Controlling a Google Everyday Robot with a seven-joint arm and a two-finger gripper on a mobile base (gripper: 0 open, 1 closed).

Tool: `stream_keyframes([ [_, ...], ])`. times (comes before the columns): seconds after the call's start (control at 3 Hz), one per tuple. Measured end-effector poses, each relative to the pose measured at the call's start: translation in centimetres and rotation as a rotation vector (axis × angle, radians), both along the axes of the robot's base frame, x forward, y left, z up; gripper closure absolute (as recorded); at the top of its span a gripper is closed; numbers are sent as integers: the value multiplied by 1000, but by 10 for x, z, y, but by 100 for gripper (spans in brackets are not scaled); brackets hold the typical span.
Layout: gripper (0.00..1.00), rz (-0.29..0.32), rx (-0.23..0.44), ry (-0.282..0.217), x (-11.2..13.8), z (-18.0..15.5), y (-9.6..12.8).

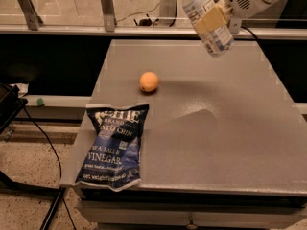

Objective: Knock blue plastic bottle over

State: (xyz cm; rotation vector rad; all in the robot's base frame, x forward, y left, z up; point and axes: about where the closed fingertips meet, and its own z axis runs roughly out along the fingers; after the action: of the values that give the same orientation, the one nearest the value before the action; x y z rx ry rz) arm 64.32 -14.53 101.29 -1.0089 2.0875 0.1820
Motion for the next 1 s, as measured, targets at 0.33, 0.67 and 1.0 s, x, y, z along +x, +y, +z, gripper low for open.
stream_keyframes([
  [0.33, 100, -12, -104, 149, -4, -31, -27],
  [0.67, 100, 54, -182, 415, -64, -79, -44],
  [1.0, 100, 124, -260, 599, -124, -108, -48],
])
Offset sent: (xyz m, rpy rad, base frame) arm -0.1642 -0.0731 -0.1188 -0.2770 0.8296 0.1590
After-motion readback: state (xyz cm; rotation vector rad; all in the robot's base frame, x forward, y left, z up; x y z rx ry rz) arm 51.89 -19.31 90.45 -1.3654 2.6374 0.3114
